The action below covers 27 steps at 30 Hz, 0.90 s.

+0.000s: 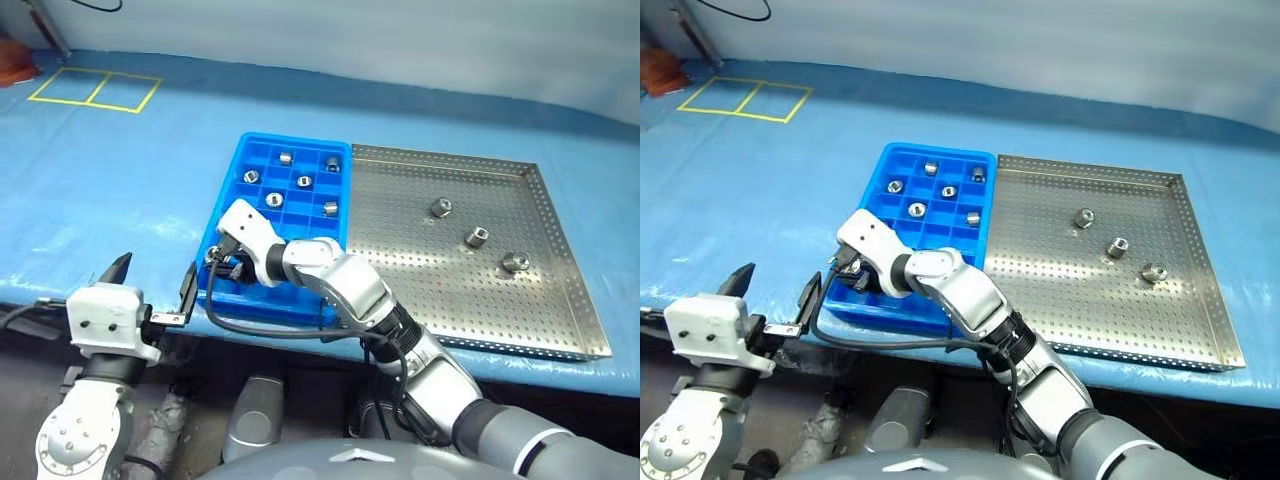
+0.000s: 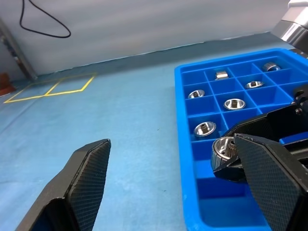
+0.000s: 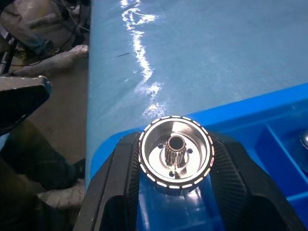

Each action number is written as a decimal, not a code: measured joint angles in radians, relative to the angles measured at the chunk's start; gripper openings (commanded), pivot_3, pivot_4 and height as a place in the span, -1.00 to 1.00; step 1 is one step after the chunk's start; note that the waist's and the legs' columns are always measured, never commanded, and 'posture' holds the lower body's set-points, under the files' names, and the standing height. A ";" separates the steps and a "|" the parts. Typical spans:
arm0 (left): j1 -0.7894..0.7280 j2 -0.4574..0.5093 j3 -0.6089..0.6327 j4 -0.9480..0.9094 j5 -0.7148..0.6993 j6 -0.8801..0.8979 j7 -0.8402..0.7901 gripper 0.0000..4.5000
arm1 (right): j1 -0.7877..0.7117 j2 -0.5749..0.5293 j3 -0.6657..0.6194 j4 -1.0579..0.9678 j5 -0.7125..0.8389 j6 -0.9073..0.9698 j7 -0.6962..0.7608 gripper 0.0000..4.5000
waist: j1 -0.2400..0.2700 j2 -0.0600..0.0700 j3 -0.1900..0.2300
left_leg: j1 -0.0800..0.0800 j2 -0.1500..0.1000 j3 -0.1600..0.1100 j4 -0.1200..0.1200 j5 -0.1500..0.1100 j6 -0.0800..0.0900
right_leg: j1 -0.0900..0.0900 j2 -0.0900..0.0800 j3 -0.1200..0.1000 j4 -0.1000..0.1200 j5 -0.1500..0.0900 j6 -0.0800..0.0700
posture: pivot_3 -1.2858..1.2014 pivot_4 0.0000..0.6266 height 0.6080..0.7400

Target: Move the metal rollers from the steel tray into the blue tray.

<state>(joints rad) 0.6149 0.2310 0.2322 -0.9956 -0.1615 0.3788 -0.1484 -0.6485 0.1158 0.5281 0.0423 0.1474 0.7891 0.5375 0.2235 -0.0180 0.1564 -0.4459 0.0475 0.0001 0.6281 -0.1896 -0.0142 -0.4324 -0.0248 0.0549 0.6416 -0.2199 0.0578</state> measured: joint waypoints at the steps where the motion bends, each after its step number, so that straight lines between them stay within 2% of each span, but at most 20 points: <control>1: 0.022 -0.002 0.000 0.000 -0.003 -0.020 0.010 1.00 | 0.000 0.003 0.010 0.005 0.000 -0.007 0.010 -0.25 | 0.015 0.000 0.000 | 0.000 0.001 0.000 0.000 -0.001 -0.001 | 0.000 0.000 0.000 0.000 0.000 0.000 | 0.54 -0.52 1.00; 8: 0.080 0.005 -0.006 0.000 -0.015 -0.087 0.061 1.00 | -0.005 0.008 0.022 0.082 -0.021 -0.070 0.028 -0.25 | 0.122 -0.002 -0.001 | -0.001 0.005 0.001 -0.001 -0.003 -0.005 | -0.002 0.000 -0.007 0.000 -0.003 -0.001 | 0.52 -0.52 1.00; 15: 0.015 0.038 -0.018 -0.001 -0.037 -0.061 0.065 1.00 | -0.003 -0.029 -0.024 0.064 -0.016 -0.060 0.041 -0.25 | 0.193 -0.004 -0.003 | -0.002 0.011 0.005 0.000 -0.005 -0.009 | -0.007 0.000 -0.014 0.001 -0.003 -0.002 | 0.48 -0.52 1.00; 20: -0.039 0.056 -0.025 -0.001 -0.055 -0.010 0.061 1.00 | 0.018 -0.086 -0.069 -0.024 0.016 -0.012 0.054 -0.25 | 0.219 -0.005 -0.003 | -0.004 0.013 0.005 0.000 -0.005 -0.011 | -0.009 0.000 -0.018 0.002 -0.003 -0.002 | 0.45 -0.52 1.00; 27: -0.087 0.067 -0.027 -0.001 -0.071 0.039 0.054 1.00 | 0.048 -0.135 -0.099 -0.131 0.035 0.031 0.052 -0.25 | 0.221 -0.005 -0.004 | -0.004 0.015 0.005 0.000 -0.007 -0.014 | -0.010 0.000 -0.022 0.003 -0.003 -0.004 | 0.42 -0.52 1.00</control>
<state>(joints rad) 0.5274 0.2984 0.2048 -0.9965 -0.2320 0.4181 -0.0943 -0.6008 -0.0193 0.4294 -0.0886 0.1822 0.8198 0.5895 0.4444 -0.0230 0.1528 -0.4496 0.0622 0.0050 0.6283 -0.1970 -0.0285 -0.4429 -0.0246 0.0328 0.6446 -0.2231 0.0541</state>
